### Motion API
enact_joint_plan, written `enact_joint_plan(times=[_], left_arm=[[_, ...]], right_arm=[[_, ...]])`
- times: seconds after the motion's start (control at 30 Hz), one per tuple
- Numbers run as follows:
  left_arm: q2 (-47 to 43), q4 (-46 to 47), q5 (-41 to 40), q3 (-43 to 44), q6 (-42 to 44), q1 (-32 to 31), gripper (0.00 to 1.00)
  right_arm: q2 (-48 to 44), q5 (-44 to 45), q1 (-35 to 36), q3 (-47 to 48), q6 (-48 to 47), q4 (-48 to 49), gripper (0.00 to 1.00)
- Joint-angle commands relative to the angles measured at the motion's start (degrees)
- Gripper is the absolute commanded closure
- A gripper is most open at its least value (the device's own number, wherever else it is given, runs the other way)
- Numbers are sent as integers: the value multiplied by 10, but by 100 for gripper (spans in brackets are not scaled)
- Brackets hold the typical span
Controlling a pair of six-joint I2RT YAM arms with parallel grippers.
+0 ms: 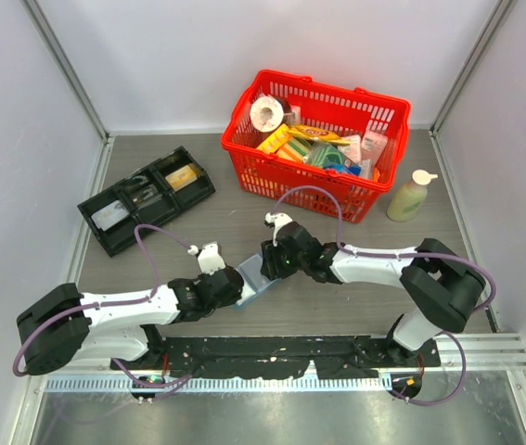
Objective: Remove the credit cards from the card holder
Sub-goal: Remove the credit card from the card holder.
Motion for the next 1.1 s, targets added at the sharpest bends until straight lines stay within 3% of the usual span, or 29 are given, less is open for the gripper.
enact_joint_plan(times=[0.0, 0.43, 1.07], left_arm=[[6, 10, -4, -6, -5, 2, 96], [8, 9, -3, -6, -6, 2, 96], [17, 16, 1, -4, -4, 2, 96]], right_arm=[[-48, 65, 5, -9, 1, 33, 54], [-16, -3, 10, -6, 1, 43, 55], [13, -52, 10, 7, -8, 41, 65]])
